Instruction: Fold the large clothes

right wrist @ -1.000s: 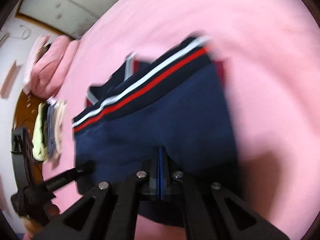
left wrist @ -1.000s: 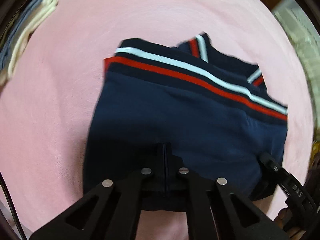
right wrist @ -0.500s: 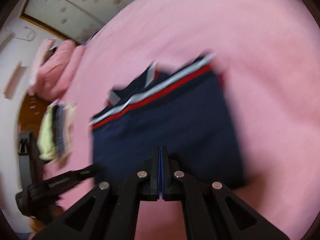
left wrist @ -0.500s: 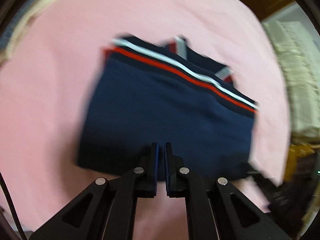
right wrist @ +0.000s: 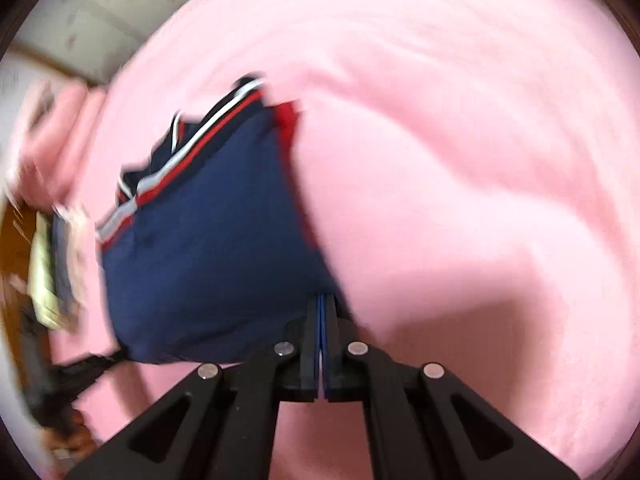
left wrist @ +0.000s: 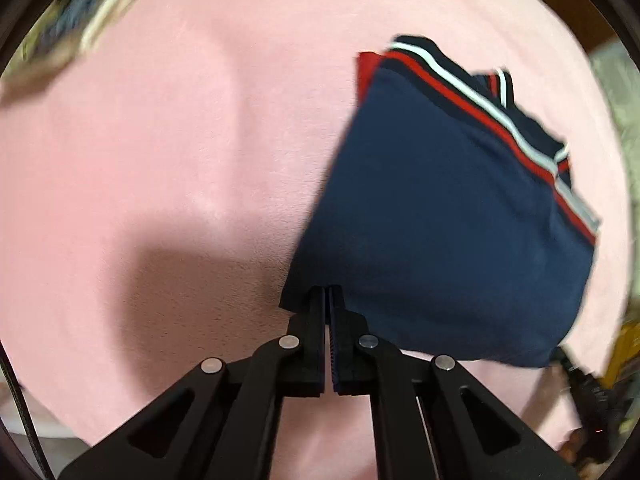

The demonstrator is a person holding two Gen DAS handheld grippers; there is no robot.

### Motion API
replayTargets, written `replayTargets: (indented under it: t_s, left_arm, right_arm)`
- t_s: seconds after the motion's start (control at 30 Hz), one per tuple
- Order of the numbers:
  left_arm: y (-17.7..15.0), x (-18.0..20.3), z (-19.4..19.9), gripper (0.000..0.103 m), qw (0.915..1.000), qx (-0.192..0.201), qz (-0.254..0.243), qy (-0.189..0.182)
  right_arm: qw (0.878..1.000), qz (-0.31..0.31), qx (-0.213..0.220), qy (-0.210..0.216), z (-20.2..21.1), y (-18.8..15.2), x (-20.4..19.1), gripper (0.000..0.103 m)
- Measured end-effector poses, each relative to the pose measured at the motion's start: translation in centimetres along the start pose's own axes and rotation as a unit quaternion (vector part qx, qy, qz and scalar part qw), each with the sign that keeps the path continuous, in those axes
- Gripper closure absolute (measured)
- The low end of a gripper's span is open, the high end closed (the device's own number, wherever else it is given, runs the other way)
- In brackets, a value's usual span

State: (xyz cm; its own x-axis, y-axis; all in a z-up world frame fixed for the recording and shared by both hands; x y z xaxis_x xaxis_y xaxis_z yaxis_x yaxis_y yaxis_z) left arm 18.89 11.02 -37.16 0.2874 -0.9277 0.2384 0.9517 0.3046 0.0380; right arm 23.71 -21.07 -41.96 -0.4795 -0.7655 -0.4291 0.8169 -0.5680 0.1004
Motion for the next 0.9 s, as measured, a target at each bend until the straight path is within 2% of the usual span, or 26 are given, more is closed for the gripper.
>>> replayTargets:
  t_s: [0.03, 0.07, 0.13, 0.23, 0.3, 0.33, 0.4, 0.47, 0.53, 0.63, 0.73, 0.9]
  left_arm:
    - [-0.1, -0.1, -0.1, 0.101, 1.0, -0.001, 0.0, -0.003]
    - [-0.1, -0.1, -0.3, 0.101, 1.0, -0.001, -0.006, 0.0]
    - [-0.4, 0.2, -0.4, 0.101, 0.9995, 0.003, -0.025, 0.019]
    - [-0.9, 1.2, -0.3, 0.101, 0.9984, 0.008, -0.038, 0.04]
    - [-1.1, 2.0, -0.3, 0.101, 0.9981, 0.008, -0.041, 0.044]
    - [-1.0, 3.2, -0.8, 0.101, 0.9983, 0.007, -0.04, 0.043]
    - [-0.7, 3.2, -1.1, 0.101, 0.9987, 0.005, -0.034, 0.036]
    - [-1.2, 4.7, -2.0, 0.101, 0.9988, 0.005, -0.032, 0.036]
    - [-2.1, 5.0, -3.2, 0.1, 0.9984, 0.0, -0.038, 0.042]
    - [-3.6, 4.6, -4.3, 0.099, 0.9971, -0.012, -0.049, 0.057]
    - [-4.9, 5.0, -4.7, 0.099, 0.9963, -0.015, -0.055, 0.065]
    - [-6.6, 5.4, -5.0, 0.099, 0.9972, -0.026, -0.046, 0.052]
  right_arm:
    - [1.0, -0.015, -0.009, -0.021, -0.2, 0.0, 1.1, 0.103]
    - [0.999, -0.016, -0.02, -0.021, -0.6, -0.1, 1.2, 0.103]
    - [0.999, -0.013, -0.016, -0.028, -0.7, 0.1, 0.9, 0.103]
    - [0.998, -0.009, 0.013, -0.058, 0.1, 0.5, 0.1, 0.103]
    - [0.997, -0.024, 0.026, -0.063, 0.5, 0.5, -0.8, 0.103]
    - [0.997, -0.043, 0.03, -0.055, 0.7, 0.5, -1.3, 0.103]
    - [0.995, -0.08, 0.046, -0.032, 1.4, 0.7, -2.1, 0.103]
    - [0.995, -0.077, 0.053, -0.02, 1.7, 1.3, -4.0, 0.103]
    - [0.997, -0.049, 0.052, -0.006, 1.2, 1.4, -6.9, 0.103]
    - [0.999, -0.012, 0.03, 0.018, -0.2, 0.9, -11.2, 0.103]
    - [0.999, 0.03, -0.004, 0.02, -1.9, 0.0, -14.4, 0.103]
    - [0.994, 0.089, -0.061, -0.015, -5.6, -1.7, -17.6, 0.103]
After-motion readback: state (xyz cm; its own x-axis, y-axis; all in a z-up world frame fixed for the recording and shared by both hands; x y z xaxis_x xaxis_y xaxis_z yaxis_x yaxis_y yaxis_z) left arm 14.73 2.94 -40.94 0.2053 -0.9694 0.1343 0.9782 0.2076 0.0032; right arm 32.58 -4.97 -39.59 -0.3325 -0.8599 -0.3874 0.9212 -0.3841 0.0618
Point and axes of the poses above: each gripper's, at about its wrist camera, not at the fingertips, and z roughly against the way its jaws point, x to its right, y to its top, the point moved 9 cm from there along -z, roughly the way its jaws point, and after that the axes turned 2 degrees about -y, right-handed, at the moved point
